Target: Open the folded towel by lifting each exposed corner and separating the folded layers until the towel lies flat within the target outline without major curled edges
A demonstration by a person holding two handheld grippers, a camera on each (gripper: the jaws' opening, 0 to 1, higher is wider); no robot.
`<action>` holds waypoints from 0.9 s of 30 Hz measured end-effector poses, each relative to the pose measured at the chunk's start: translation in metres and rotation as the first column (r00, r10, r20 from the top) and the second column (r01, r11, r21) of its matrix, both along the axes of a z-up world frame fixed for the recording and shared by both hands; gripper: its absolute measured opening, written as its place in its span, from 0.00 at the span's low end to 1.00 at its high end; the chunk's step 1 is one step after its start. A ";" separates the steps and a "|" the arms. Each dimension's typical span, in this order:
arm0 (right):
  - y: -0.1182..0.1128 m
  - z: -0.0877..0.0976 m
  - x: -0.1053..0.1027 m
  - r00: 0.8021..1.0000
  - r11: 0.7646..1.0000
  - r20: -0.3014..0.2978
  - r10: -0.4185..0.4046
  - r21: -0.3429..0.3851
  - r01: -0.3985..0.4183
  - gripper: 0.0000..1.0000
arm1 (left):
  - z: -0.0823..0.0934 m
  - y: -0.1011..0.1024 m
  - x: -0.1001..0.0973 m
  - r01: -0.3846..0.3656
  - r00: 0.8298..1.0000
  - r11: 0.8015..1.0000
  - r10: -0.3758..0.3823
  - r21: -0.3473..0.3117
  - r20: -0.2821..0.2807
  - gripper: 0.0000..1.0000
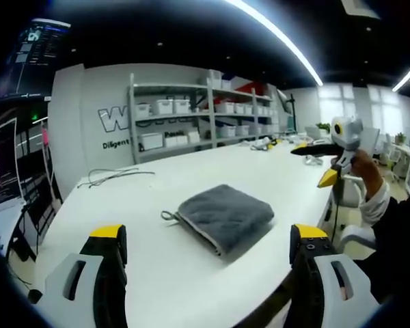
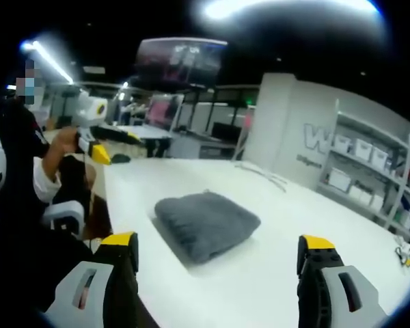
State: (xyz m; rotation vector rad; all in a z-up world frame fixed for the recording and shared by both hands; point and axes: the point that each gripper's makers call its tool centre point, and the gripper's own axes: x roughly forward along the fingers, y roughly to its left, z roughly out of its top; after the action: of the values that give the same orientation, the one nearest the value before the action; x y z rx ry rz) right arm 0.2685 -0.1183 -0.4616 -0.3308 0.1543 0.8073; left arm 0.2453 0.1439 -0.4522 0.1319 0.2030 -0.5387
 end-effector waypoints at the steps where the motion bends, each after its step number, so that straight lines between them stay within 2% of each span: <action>1: 0.000 0.000 0.000 1.000 1.000 0.000 0.000 0.002 0.000 0.98 | 0.001 0.001 0.000 -0.003 1.000 1.000 0.003 -0.001 0.003 0.98; 27: 0.005 -0.019 0.010 0.999 1.000 -0.038 0.004 -0.008 -0.004 0.97 | -0.006 0.003 0.007 -0.007 1.000 1.000 0.007 -0.006 -0.013 0.98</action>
State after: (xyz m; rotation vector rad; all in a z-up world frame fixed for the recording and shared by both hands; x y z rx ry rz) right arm 0.2790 -0.1130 -0.4802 -0.3236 0.1921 0.8173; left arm 0.2525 0.1464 -0.4586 0.1222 0.2149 -0.5331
